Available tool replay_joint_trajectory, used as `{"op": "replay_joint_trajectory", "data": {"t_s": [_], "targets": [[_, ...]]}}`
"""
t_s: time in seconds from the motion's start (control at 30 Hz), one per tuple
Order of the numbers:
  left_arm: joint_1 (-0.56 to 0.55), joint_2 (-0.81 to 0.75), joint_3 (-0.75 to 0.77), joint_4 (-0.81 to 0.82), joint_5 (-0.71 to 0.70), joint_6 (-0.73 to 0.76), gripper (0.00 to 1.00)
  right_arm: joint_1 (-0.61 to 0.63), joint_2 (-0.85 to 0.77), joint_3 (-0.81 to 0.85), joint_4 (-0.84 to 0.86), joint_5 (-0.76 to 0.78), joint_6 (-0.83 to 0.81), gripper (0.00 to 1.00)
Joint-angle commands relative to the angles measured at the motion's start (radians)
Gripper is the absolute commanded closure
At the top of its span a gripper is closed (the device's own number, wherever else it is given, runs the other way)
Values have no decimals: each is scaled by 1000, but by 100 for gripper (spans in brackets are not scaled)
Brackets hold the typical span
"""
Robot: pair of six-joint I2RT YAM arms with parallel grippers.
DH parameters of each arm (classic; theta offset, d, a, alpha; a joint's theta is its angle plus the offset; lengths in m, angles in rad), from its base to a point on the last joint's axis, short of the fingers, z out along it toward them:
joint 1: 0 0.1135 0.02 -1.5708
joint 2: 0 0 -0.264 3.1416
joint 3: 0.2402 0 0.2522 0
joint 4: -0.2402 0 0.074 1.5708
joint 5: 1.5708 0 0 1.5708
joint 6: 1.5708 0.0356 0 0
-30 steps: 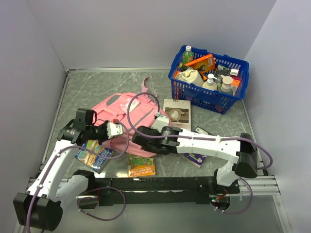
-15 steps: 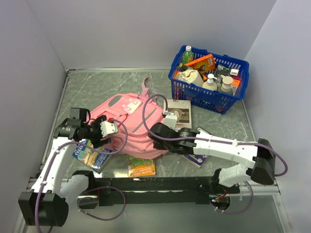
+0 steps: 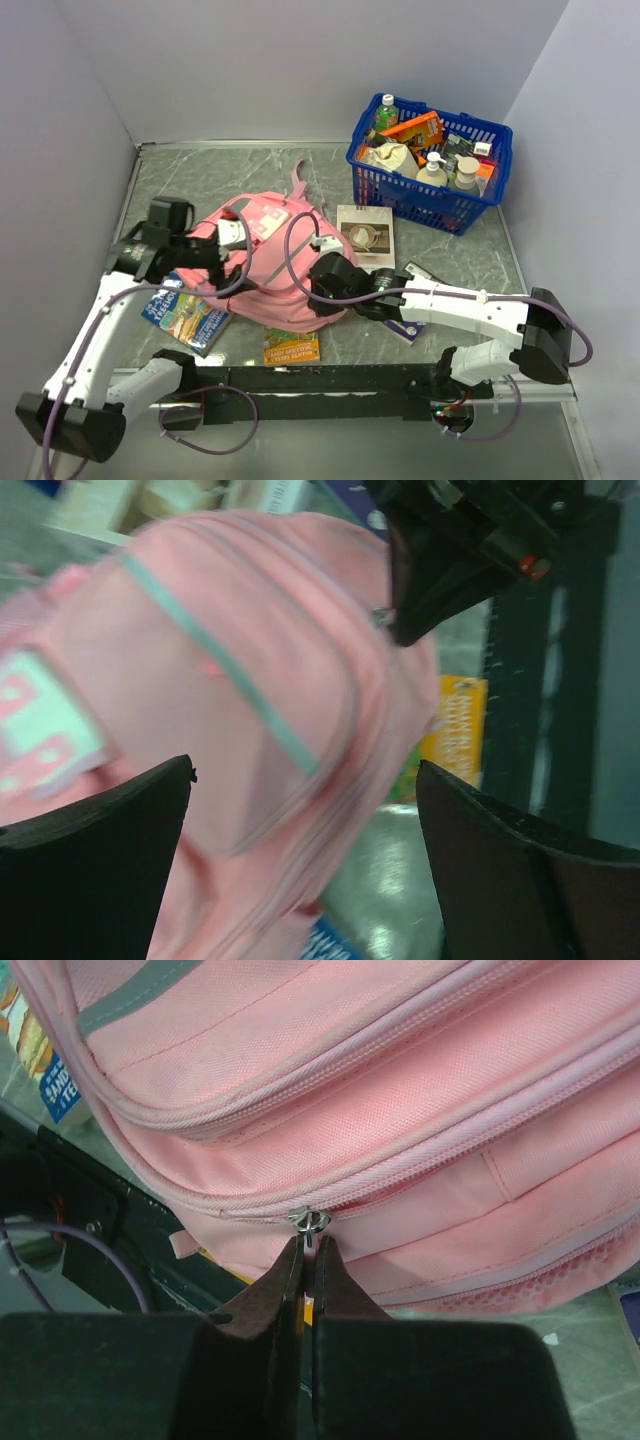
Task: Pack the student bag
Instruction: Zip the student bag at the center of the board.
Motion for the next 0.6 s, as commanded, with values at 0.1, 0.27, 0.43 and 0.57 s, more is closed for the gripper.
{"op": "replay_joint_trajectory", "data": {"t_s": [0.1, 0.27, 0.43, 0.57], "targets": [[-252, -36, -221, 398, -81, -484, 4, -27, -56, -16, 131, -76, -55, 100], [-292, 0, -252, 464, -167, -505, 4, -30, -61, -23, 151, -95, -44, 100], [-318, 47, -227, 501, -314, -508, 3, -30, -70, -36, 180, -133, -43, 100], [-359, 73, -269, 503, -296, -475, 4, -33, -81, -59, 197, -155, -38, 100]]}}
